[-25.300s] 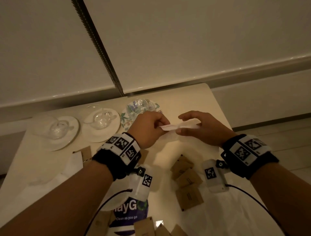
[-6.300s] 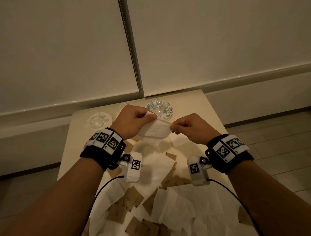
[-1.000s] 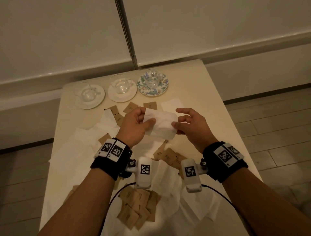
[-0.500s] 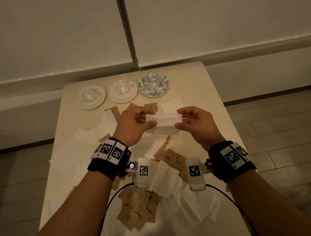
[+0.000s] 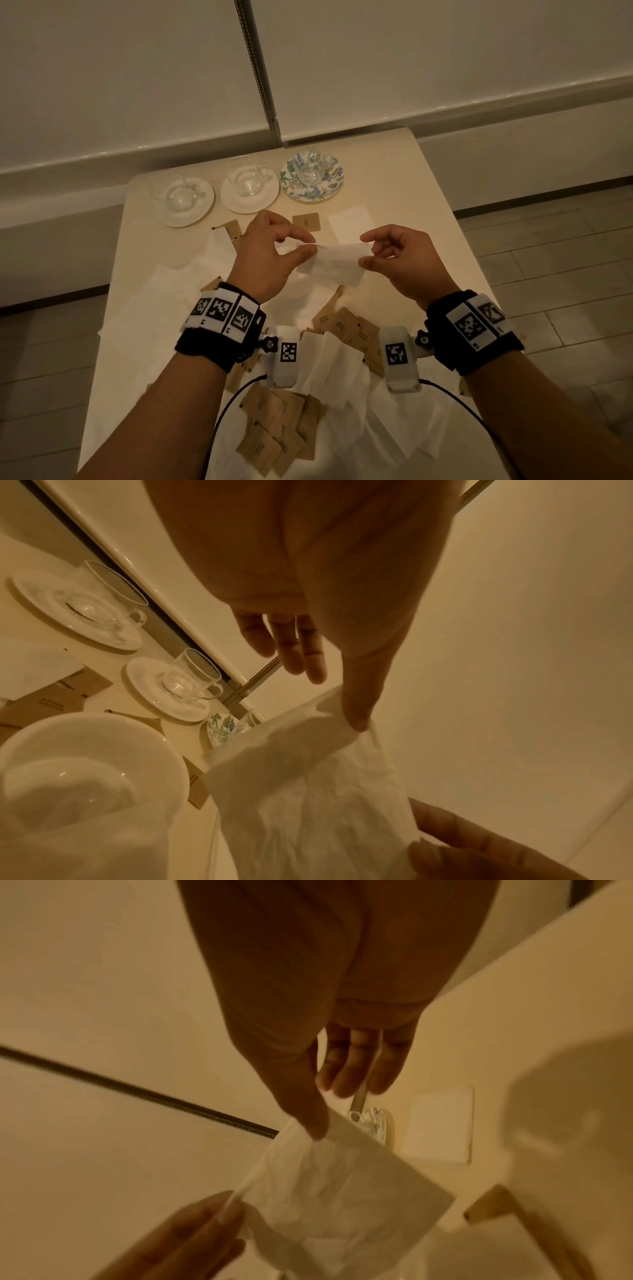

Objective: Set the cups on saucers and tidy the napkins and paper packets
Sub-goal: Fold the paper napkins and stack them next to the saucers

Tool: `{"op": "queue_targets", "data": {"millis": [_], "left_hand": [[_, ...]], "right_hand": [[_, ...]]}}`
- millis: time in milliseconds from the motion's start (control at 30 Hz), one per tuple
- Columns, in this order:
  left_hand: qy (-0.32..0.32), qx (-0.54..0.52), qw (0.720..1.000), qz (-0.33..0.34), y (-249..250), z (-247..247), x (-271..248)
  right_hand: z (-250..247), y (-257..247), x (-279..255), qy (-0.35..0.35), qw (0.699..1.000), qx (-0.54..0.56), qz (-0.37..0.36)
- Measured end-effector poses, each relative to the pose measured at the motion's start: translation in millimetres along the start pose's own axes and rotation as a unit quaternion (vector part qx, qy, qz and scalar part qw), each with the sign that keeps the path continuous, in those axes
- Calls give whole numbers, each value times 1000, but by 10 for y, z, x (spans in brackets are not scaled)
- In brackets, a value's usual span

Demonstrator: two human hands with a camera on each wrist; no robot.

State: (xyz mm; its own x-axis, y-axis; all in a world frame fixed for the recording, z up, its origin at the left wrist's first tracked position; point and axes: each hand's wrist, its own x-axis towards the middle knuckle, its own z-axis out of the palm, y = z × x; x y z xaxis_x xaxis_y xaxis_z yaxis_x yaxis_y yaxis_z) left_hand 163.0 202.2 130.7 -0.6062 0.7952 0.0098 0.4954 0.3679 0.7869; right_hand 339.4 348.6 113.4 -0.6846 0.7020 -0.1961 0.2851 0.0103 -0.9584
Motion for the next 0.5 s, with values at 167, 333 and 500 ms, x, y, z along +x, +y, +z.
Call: {"op": "queue_targets", "data": {"millis": [167, 333, 500], "left_hand": [[-59, 17, 996, 61, 131, 20, 32], [-68, -12, 997, 46, 114, 28, 61], [-44, -33, 998, 0, -48, -104, 88]], "right_hand": [[112, -121, 24, -51, 969, -213, -110], [207, -199, 132, -73, 967, -214, -116], [-56, -81, 168, -59, 983, -160, -63]]}}
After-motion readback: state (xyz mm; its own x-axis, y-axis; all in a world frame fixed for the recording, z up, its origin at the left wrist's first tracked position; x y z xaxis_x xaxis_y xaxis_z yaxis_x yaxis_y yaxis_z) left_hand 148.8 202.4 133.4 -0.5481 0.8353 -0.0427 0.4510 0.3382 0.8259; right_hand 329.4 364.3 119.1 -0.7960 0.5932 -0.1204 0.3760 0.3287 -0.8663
